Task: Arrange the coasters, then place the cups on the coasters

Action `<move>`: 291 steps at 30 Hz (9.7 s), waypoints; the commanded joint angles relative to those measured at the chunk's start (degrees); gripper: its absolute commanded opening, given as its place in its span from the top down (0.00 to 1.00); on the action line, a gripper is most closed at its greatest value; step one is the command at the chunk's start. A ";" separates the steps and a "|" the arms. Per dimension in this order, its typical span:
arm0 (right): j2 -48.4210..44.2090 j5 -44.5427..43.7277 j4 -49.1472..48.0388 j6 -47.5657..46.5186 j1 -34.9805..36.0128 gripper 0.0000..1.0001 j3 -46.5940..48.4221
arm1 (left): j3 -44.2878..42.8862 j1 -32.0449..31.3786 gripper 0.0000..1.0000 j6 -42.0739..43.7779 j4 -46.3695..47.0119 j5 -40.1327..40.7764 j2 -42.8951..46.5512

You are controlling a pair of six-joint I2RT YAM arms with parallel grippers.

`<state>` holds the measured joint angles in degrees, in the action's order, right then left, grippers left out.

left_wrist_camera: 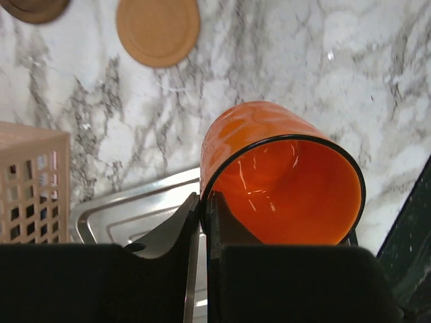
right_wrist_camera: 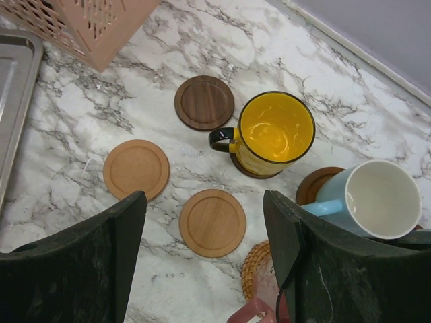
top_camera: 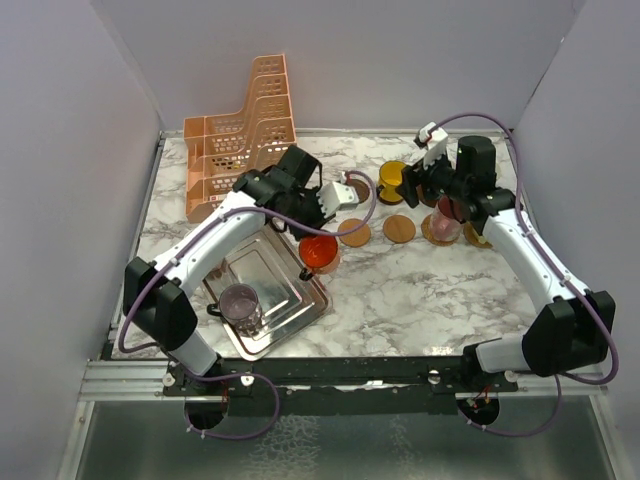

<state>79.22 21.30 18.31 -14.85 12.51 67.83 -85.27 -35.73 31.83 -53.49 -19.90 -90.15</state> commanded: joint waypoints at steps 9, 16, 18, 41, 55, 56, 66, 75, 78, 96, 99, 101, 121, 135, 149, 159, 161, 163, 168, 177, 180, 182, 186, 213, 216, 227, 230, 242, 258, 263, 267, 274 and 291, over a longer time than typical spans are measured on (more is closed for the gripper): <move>-0.92 7.91 -3.80 11.00 0.68 0.34 0.36 | -23.46 0.13 1.00 -20.70 11.83 6.83 -14.34; 1.05 7.43 -0.56 15.42 1.83 0.38 5.64 | -32.20 -0.05 1.00 -29.20 14.98 7.66 -21.36; 1.78 6.16 0.15 16.82 2.19 0.39 6.90 | -32.82 -0.17 1.00 -31.33 16.56 8.18 -22.21; 10.49 -13.39 5.71 18.39 4.80 0.75 12.07 | -32.25 -7.77 1.00 -35.99 25.33 28.34 -23.19; 10.05 -16.90 3.54 17.99 4.80 0.99 8.18 | -30.78 -7.66 0.90 -31.60 26.41 19.15 -21.46; 9.91 -16.94 3.40 18.20 4.80 0.99 7.87 | -30.13 -7.66 0.86 -31.12 26.71 18.39 -20.94; 5.51 -20.77 0.61 21.96 4.67 0.99 0.99 | -21.97 -7.16 0.47 -26.49 29.57 14.97 -14.04; 3.93 -30.62 4.05 29.03 4.67 0.99 -0.90 | -19.34 -6.29 0.45 -24.07 29.23 17.15 -12.06; 4.79 -33.28 5.28 31.71 4.71 0.99 -0.81 | -19.09 -6.21 0.45 -23.58 29.17 18.48 -12.07; 11.73 -35.11 9.21 38.64 4.71 0.99 1.79 | -16.97 -6.24 0.32 -18.00 28.66 26.18 -10.66; 13.01 -36.67 9.79 39.73 4.71 0.99 2.35 | -16.65 -6.24 0.32 -17.94 28.64 26.15 -10.51; 13.94 -37.51 10.38 40.14 4.71 0.99 3.21 | -16.36 -6.22 0.32 -17.91 28.62 25.93 -10.38; 16.78 -37.82 11.41 42.76 4.46 0.99 3.63 | -16.07 -6.20 0.32 -17.84 28.58 26.29 -10.37; 16.80 -39.44 11.21 44.58 4.26 0.97 2.68 | -15.71 -6.25 0.31 -17.53 28.57 26.49 -10.22; 17.31 -40.74 10.82 45.35 4.19 0.95 1.93 | -15.65 -6.24 0.31 -17.63 28.41 25.89 -10.26; 17.99 -41.29 10.70 45.71 4.19 0.94 1.80 | -15.71 -6.19 0.31 -17.52 28.27 26.01 -10.13; 18.31 -41.38 10.78 45.70 4.19 0.93 1.85 | -15.71 -6.22 0.31 -17.52 28.24 26.02 -10.18; 18.48 -41.58 10.79 45.70 4.19 0.92 1.95 | -15.84 -6.23 0.31 -17.55 28.18 26.05 -10.19; 18.76 -41.37 10.92 45.68 4.19 0.89 2.05 | -15.97 -6.23 0.31 -17.62 28.06 25.97 -10.22; 19.08 -41.08 10.70 45.58 4.19 0.84 1.92 | -15.94 -6.18 0.31 -17.55 28.08 25.97 -10.11; 19.24 -40.98 10.86 45.53 4.19 0.84 2.18 | -15.90 -6.22 0.31 -17.56 28.01 25.97 -10.09; 19.37 -40.86 10.92 45.42 4.19 0.83 2.52 | -15.84 -6.26 0.31 -17.63 28.01 26.05 -10.13; 19.37 -40.54 10.88 45.05 4.19 0.79 2.72 | -15.97 -6.18 0.31 -17.44 28.03 25.99 -10.13; 13.89 -41.56 8.64 39.62 4.19 0.67 5.92 | -14.93 -6.20 0.31 -16.95 28.04 25.43 -9.46; 12.52 -42.64 7.99 38.72 4.19 0.68 6.19 | -14.48 -6.20 0.31 -16.80 28.20 25.64 -9.22; 9.19 -41.60 2.09 27.66 4.19 0.74 8.15 | -11.75 -3.23 0.25 -12.61 26.62 23.73 -5.09; 7.39 -38.96 -2.38 22.07 4.19 0.75 7.32 | -10.03 0.89 0.25 -11.09 24.22 18.27 -2.78; 3.00 -28.87 -12.67 6.13 4.18 0.72 3.43 | 6.60 23.55 0.25 -7.91 17.06 13.71 12.20; 0.03 2.03 -4.24 0.50 4.19 0.61 1.81 | 11.09 47.81 0.25 -7.91 17.06 13.71 9.84; -0.02 4.98 -2.67 -0.35 4.19 0.52 1.60 | 12.38 48.23 0.25 -7.91 17.06 13.71 8.83; 0.14 5.33 -1.80 -0.50 4.18 0.26 1.71 | 12.24 48.21 0.25 -7.91 17.06 13.71 7.36; 1.05 6.35 -1.18 -0.19 4.18 0.26 2.02 | 12.77 48.18 0.29 36.92 -8.16 -1.22 6.02; 1.28 6.76 -1.32 0.44 4.19 0.26 1.70 | 13.70 45.94 0.39 41.64 -6.04 -2.28 1.35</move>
<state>80.95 26.68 16.75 -14.83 17.02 68.88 -71.35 11.00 71.96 -58.52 -17.80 -87.00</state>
